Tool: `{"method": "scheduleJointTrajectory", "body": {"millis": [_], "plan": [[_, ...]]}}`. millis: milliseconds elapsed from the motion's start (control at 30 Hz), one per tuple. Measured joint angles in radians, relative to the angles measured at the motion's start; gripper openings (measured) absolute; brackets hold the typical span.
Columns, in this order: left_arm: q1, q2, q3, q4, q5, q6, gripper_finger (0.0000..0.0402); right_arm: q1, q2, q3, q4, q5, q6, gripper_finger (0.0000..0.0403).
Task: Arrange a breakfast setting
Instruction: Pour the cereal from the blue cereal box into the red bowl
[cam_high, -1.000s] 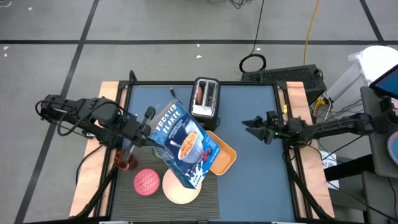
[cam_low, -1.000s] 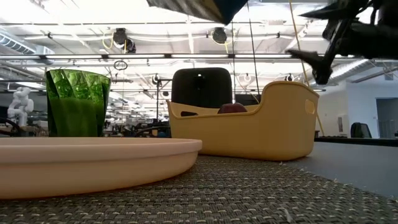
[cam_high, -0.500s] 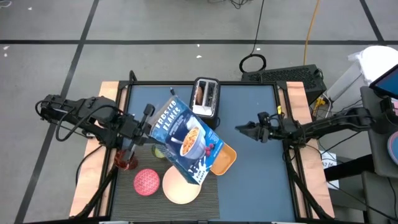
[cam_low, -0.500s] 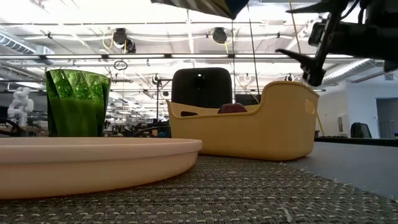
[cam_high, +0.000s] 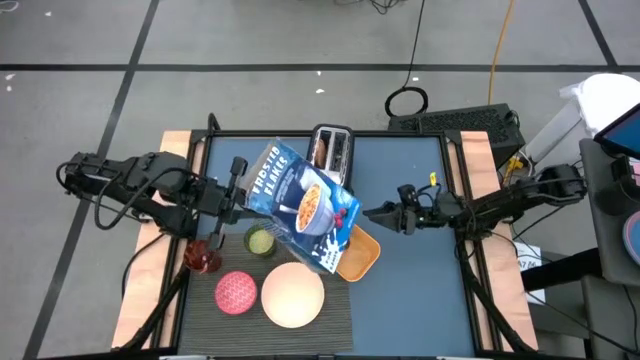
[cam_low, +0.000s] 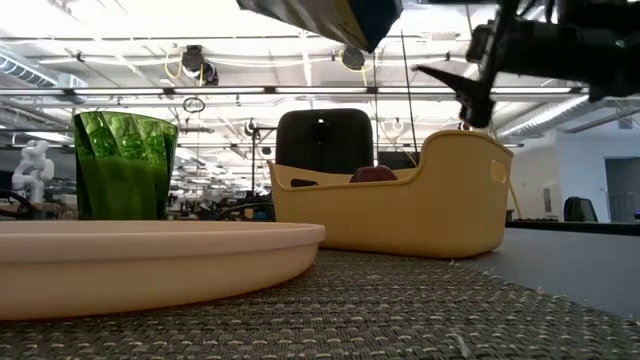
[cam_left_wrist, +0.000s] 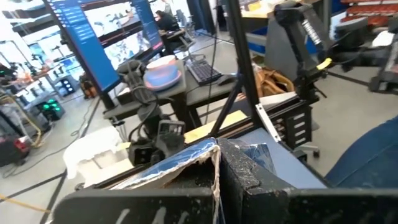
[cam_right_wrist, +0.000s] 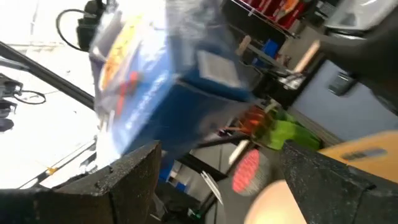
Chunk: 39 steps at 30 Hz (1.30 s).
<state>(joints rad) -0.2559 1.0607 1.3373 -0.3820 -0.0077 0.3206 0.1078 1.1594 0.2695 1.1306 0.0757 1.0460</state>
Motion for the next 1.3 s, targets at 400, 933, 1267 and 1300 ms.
{"method": "scheduleJointTrajectory", "body": {"millis": [400, 933, 1267, 1300], "plan": [[0.033, 0.000, 0.000, -0.001, -0.001, 0.015, 0.0001, 0.000, 0.053, 0.079, 0.006, 0.001, 0.012, 0.0318], [0.033, 0.000, 0.000, -0.002, 0.000, 0.017, 0.0001, -0.001, 0.053, 0.079, 0.027, 0.002, 0.016, 0.0319], [0.033, 0.000, 0.000, -0.003, 0.002, 0.018, 0.0001, -0.002, 0.052, 0.079, 0.039, 0.016, 0.118, 0.0363], [0.033, 0.000, 0.000, -0.003, 0.003, 0.019, 0.0001, -0.004, 0.052, 0.079, 0.031, 0.026, 0.131, 0.0374]]}}
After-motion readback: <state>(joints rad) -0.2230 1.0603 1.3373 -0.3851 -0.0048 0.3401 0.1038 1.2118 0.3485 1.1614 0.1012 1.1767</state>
